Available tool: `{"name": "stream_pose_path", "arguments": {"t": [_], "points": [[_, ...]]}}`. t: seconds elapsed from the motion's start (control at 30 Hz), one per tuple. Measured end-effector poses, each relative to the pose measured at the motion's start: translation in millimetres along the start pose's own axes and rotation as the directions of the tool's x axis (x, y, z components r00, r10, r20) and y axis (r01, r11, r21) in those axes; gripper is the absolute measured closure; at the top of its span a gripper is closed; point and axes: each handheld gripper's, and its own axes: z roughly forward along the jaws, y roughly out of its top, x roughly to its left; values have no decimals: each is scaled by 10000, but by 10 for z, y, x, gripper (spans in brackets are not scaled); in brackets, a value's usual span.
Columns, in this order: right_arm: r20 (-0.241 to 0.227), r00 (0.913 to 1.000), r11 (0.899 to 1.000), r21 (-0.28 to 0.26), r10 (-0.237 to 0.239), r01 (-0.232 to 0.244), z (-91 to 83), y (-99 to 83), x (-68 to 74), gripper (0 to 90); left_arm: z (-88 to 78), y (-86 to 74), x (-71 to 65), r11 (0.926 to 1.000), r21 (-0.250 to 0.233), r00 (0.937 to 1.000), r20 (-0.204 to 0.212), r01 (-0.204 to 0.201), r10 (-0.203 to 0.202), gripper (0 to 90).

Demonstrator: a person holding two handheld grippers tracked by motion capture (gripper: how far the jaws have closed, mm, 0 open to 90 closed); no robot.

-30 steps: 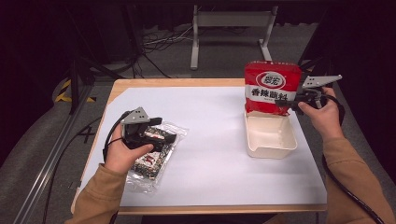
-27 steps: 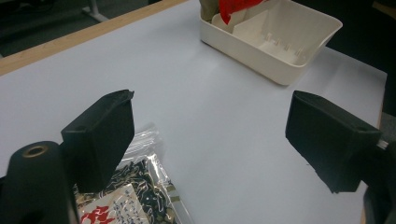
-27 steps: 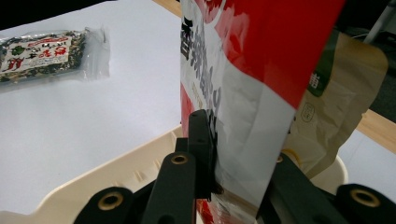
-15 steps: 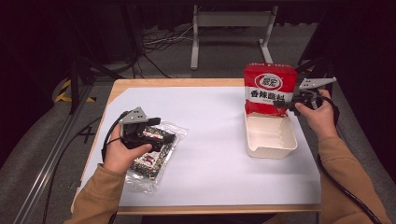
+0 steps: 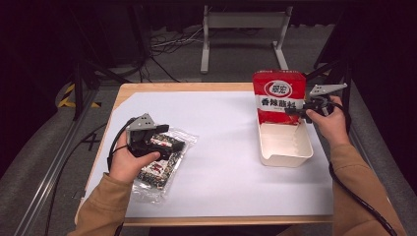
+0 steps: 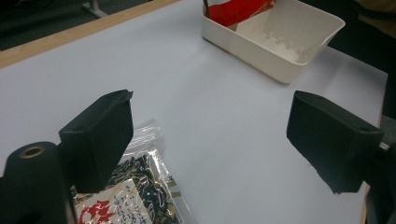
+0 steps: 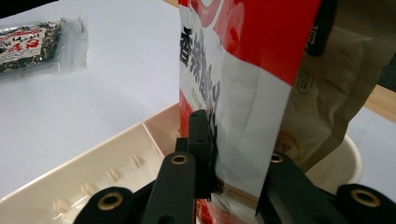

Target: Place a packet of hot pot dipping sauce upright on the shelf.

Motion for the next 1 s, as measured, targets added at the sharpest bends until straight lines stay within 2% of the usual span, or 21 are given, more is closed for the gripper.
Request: {"name": "stream_pose_path", "arguments": {"t": [0.13,0.37,0.4,0.6,0.7,1.0], "points": [[34,10000,10000,-6,60,-60,15,-17,-5,810,8,-4,-2,10000,-2,10000,32,0,0,154],[375,9993,9991,419,-74,59,72,-23,14,807,32,-15,-18,9999,117,10000,91,5,-6,154],[528,9986,9974,717,-41,3,91,-51,16,807,39,-21,-22,9999,108,9999,107,24,-26,154],[644,9978,9975,688,142,-186,95,-141,23,812,68,-31,-23,9997,242,9999,103,68,-71,153],[813,9967,9940,1090,-27,-62,114,-148,47,812,81,-29,-25,9997,242,9999,101,-13,10,153],[1085,9935,9924,1140,332,-456,126,-159,73,812,93,-34,-32,9995,298,9998,169,43,-48,153]]}}
